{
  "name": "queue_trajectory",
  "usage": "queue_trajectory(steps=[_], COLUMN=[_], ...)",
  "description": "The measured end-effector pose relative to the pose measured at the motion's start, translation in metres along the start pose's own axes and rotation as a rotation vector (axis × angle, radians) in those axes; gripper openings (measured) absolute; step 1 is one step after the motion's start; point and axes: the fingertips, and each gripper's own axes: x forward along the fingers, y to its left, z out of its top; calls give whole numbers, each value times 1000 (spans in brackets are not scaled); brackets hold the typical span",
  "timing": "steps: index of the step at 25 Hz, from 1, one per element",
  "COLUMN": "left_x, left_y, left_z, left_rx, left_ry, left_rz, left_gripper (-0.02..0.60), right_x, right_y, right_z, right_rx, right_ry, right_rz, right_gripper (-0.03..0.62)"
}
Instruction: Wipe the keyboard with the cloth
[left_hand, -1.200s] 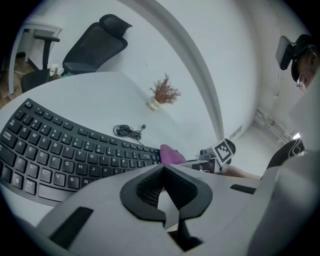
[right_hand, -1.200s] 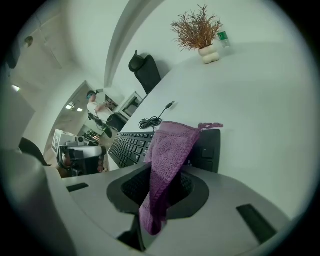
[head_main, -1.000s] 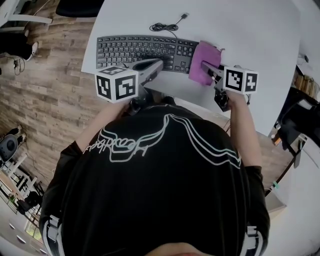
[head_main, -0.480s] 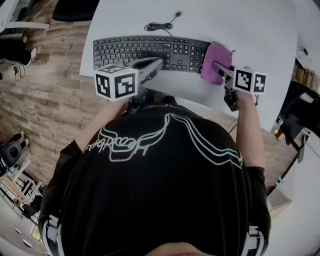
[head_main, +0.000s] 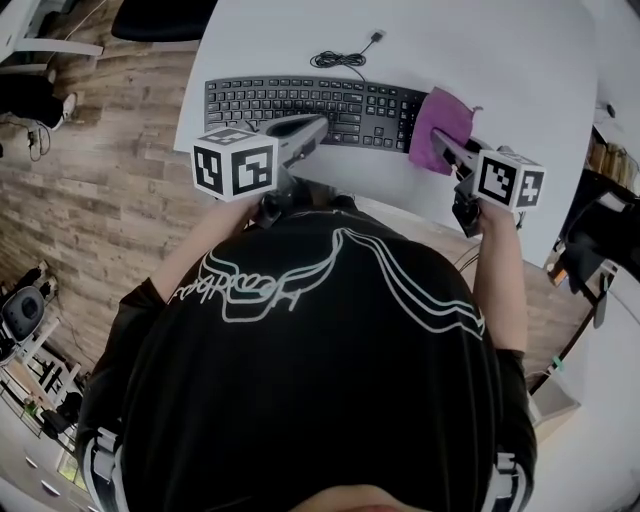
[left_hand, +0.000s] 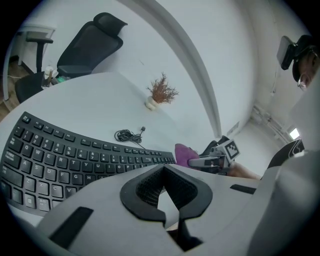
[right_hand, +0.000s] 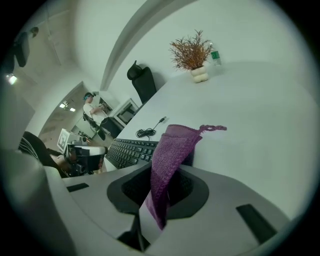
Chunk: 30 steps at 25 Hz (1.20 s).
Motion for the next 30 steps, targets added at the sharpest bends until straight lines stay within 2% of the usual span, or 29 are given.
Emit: queue_trajectory(steps=[9, 15, 20, 30], left_x=[-40, -78, -96, -108], left_y=[35, 64, 78, 89], left_z=[13, 21, 22, 21], left_rx=[-23, -40, -55, -52], left_ry=[-51, -73, -84, -71], left_rz=[33, 67, 85, 83], left_gripper=[5, 5, 5, 5], right_x=[40, 83, 112, 149], right_y=[102, 154, 177, 176], right_z=[28, 32, 28, 19], right_rx=[-119, -137, -128, -116], right_ry=[-20, 9, 38, 71], right_rz=[151, 220, 256, 218], right_gripper=[60, 60, 60, 60])
